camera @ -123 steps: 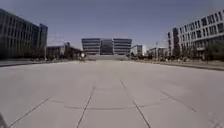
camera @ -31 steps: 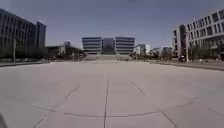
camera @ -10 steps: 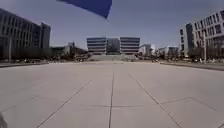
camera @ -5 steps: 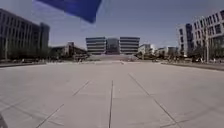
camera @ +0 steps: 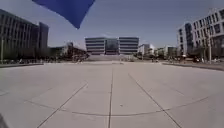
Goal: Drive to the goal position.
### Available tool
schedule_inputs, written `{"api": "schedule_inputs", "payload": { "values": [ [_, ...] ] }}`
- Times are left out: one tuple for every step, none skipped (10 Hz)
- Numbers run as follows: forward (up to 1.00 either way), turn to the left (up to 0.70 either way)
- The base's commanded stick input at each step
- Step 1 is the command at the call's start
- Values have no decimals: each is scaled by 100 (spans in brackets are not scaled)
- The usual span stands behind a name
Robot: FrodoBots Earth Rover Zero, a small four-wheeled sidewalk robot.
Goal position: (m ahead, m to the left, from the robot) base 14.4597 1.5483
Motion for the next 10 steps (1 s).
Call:
{"api": "schedule_inputs", "payload": {
  "values": [
    [100, 0],
    [100, 0],
    [100, 0],
    [100, 0],
    [100, 0],
    [100, 0],
    [100, 0],
    [100, 0],
    [100, 0],
    [100, 0]
  ]
}}
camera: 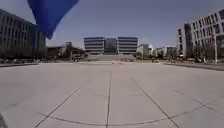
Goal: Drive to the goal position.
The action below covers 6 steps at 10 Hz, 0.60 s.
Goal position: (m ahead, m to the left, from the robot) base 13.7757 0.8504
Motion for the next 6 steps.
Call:
{"api": "schedule_inputs", "payload": {
  "values": [
    [100, 0],
    [100, 0],
    [100, 0],
    [100, 0],
    [100, 0],
    [100, 0]
  ]
}}
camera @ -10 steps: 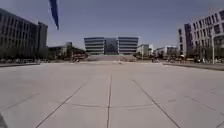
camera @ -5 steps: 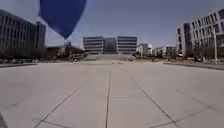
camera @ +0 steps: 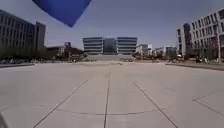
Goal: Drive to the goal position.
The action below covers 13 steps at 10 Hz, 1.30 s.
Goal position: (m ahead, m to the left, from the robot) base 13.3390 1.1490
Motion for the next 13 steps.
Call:
{"api": "schedule_inputs", "payload": {
  "values": [
    [100, 0],
    [100, 0],
    [100, 0],
    [100, 0],
    [100, 0],
    [100, 0],
    [100, 0],
    [100, 0],
    [100, 0],
    [100, 0],
    [100, 0],
    [100, 0],
    [100, 0]
  ]
}}
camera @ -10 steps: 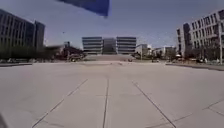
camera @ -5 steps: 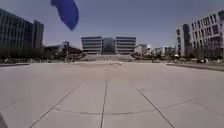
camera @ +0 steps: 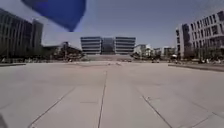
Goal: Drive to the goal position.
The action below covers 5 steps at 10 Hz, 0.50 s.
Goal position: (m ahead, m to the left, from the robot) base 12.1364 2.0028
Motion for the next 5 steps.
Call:
{"api": "schedule_inputs", "payload": {
  "values": [
    [100, 0],
    [100, 0],
    [100, 0],
    [100, 0],
    [100, 0]
  ]
}}
